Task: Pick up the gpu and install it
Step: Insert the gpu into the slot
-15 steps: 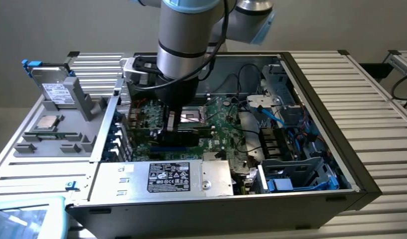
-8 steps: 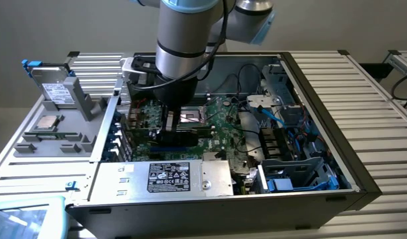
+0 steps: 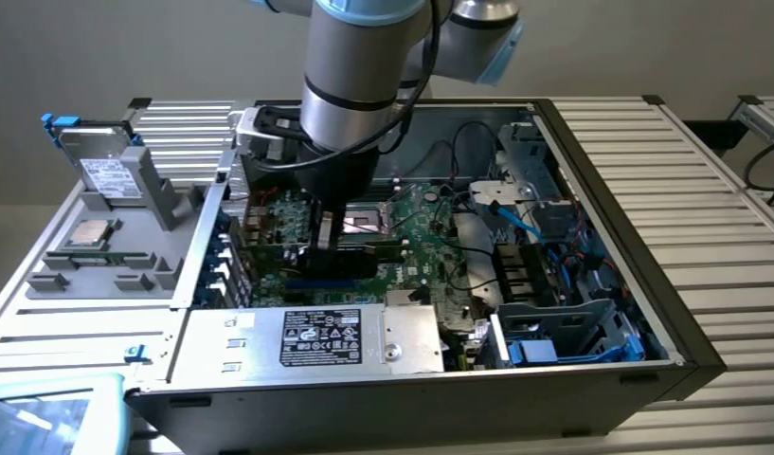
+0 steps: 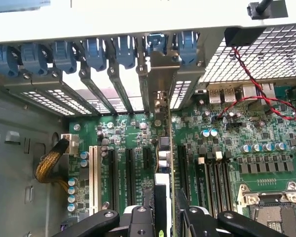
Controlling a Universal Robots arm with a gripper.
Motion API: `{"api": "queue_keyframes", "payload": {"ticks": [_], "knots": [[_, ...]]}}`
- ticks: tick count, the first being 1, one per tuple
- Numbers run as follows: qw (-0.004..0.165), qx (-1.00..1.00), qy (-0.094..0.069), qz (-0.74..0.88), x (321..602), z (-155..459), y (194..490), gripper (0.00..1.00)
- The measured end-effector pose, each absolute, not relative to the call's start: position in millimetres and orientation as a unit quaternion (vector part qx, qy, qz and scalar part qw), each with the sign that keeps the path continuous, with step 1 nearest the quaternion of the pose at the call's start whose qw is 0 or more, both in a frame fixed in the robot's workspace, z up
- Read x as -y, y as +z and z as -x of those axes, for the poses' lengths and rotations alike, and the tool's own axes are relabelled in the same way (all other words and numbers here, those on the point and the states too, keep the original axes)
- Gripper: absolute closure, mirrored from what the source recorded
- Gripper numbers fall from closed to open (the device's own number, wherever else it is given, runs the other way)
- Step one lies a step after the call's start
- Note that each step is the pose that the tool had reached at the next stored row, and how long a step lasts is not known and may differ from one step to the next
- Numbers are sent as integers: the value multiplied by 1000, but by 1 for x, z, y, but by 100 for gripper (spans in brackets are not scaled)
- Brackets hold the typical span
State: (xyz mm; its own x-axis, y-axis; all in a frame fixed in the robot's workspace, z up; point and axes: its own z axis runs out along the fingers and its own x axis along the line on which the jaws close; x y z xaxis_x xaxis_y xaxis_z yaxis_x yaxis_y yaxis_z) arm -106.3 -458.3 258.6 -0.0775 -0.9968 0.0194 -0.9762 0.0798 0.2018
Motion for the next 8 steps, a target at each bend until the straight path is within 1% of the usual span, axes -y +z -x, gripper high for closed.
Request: {"api": "queue_keyframes", "payload": {"ticks": [6, 8], "knots": [[76, 731, -68, -675, 458, 106, 259, 73], [76, 731, -68, -675, 458, 106, 264, 73]]}}
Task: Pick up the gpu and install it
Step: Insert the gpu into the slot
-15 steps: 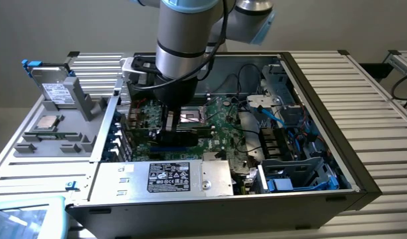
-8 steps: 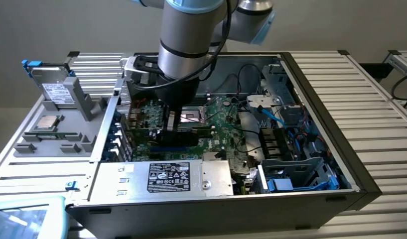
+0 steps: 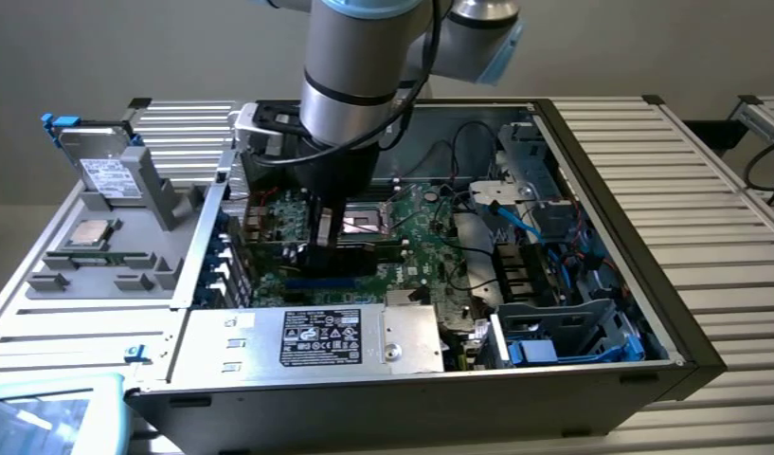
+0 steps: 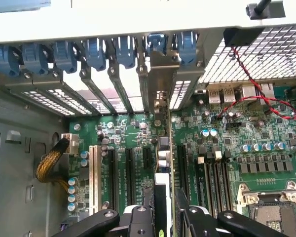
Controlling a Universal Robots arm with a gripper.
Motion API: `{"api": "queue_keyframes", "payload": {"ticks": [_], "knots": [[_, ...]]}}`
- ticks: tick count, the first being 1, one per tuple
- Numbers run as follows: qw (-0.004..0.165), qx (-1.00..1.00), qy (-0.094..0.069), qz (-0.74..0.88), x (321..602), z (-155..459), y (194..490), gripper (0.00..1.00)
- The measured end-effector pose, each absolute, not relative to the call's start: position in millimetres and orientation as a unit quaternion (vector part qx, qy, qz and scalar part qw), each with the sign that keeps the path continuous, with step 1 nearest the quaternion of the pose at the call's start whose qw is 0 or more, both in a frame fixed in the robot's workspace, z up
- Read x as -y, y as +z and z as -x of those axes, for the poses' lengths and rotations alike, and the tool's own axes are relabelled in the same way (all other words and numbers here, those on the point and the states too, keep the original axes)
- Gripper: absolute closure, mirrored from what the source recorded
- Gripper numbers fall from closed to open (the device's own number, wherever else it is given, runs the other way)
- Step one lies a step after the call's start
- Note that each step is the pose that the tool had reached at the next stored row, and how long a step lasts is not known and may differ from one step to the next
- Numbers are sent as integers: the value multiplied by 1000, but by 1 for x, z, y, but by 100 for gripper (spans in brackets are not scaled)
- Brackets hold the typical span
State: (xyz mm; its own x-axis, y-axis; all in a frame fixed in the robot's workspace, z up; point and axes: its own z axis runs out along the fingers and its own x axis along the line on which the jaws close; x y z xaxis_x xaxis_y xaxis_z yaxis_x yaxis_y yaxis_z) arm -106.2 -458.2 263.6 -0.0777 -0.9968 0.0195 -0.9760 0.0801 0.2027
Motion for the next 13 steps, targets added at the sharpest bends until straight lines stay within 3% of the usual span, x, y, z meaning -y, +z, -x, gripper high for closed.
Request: {"api": "queue_keyframes", "payload": {"ticks": [13], "knots": [[76, 731, -69, -675, 461, 104, 265, 73]]}}
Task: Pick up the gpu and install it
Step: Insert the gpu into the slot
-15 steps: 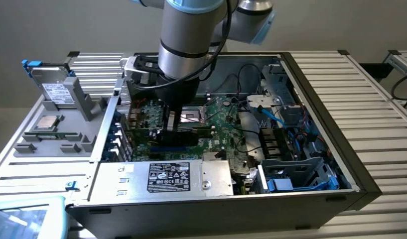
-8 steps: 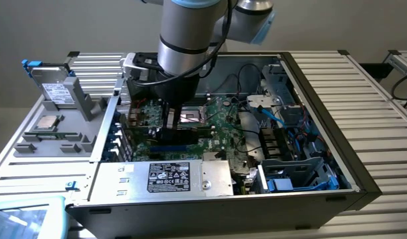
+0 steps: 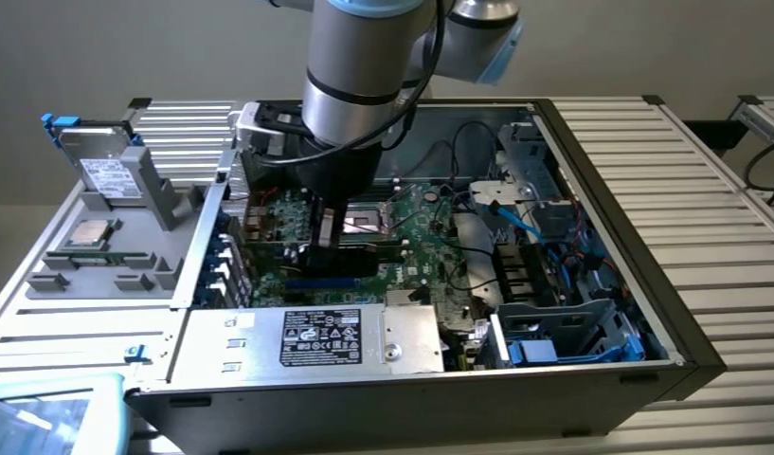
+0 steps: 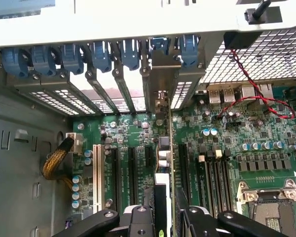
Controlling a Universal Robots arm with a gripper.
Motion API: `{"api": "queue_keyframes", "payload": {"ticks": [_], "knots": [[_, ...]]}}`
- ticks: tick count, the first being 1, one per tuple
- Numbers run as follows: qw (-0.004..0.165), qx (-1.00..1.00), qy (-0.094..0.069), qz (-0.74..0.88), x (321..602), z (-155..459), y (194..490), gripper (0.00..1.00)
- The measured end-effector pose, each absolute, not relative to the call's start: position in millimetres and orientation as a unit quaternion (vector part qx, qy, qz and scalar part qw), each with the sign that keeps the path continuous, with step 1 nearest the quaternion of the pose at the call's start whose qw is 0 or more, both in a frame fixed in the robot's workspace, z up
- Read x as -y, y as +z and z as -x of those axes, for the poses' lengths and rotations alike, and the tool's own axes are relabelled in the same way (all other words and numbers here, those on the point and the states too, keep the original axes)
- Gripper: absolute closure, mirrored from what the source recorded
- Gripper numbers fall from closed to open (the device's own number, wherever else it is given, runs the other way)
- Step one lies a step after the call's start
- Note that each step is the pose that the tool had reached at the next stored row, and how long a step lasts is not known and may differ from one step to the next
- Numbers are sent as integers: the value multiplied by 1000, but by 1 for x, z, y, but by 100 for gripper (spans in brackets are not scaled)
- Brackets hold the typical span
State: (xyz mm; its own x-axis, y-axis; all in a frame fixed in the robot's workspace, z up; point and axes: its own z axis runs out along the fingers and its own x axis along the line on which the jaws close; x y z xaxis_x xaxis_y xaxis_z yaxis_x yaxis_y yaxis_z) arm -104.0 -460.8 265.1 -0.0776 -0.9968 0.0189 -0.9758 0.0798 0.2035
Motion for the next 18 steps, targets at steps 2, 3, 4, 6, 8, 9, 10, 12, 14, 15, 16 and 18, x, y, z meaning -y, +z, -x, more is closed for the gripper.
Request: {"api": "queue_keyframes", "payload": {"ticks": [2, 3, 4, 6, 8, 9, 10, 12, 14, 15, 16, 18], "knots": [[78, 730, -71, -675, 461, 104, 265, 73], [79, 730, -73, -675, 462, 104, 265, 73], [80, 730, -75, -674, 463, 104, 265, 73], [82, 730, -77, -674, 463, 104, 265, 73], [83, 730, -78, -674, 463, 103, 265, 73], [84, 730, -79, -674, 463, 103, 265, 73], [84, 730, -80, -674, 463, 103, 265, 73], [84, 730, -80, -674, 463, 103, 265, 73], [85, 730, -80, -674, 463, 103, 265, 73], [84, 730, -80, -674, 463, 103, 265, 73], [84, 730, -80, -674, 463, 103, 264, 73], [84, 730, -80, -674, 463, 103, 262, 73]]}}
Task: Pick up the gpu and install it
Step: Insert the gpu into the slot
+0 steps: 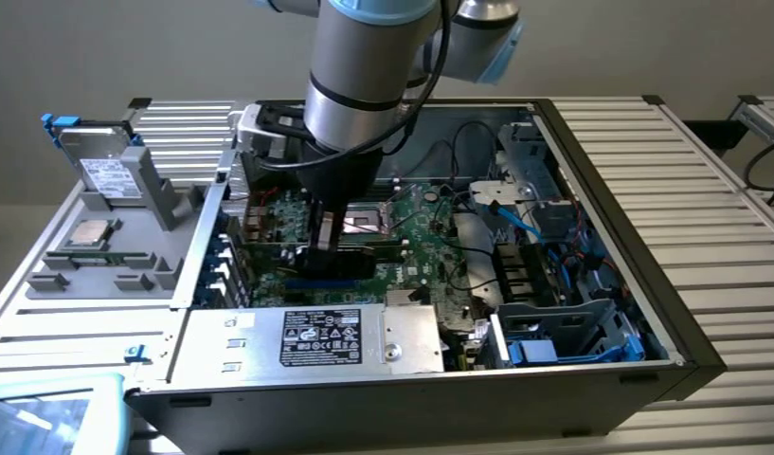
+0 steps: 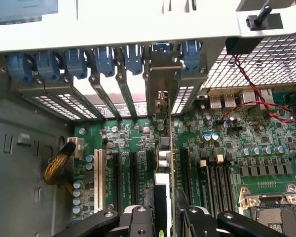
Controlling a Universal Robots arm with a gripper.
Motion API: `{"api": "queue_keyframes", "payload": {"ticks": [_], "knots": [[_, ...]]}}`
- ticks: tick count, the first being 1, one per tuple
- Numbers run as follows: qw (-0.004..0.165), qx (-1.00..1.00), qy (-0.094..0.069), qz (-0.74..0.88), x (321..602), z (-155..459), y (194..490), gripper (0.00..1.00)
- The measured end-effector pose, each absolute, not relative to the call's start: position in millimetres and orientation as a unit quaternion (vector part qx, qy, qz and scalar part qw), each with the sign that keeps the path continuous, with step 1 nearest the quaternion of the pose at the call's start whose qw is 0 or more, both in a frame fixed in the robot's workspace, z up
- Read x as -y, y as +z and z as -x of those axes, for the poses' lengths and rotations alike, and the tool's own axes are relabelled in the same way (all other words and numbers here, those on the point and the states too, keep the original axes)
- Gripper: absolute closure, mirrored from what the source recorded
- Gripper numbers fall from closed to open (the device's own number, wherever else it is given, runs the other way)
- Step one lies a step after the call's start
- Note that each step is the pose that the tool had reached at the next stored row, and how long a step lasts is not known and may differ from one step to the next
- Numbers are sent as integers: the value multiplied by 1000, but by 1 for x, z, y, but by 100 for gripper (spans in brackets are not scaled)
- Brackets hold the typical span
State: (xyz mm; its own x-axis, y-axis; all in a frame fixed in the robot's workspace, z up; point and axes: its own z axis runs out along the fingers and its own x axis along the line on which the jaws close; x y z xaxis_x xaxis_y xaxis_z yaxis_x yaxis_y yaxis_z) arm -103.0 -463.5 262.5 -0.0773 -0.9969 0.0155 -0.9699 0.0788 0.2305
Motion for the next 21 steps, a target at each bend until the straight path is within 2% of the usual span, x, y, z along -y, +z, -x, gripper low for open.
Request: {"api": "queue_keyframes", "payload": {"ticks": [21], "knots": [[84, 731, -80, -673, 461, 101, 257, 73]]}}
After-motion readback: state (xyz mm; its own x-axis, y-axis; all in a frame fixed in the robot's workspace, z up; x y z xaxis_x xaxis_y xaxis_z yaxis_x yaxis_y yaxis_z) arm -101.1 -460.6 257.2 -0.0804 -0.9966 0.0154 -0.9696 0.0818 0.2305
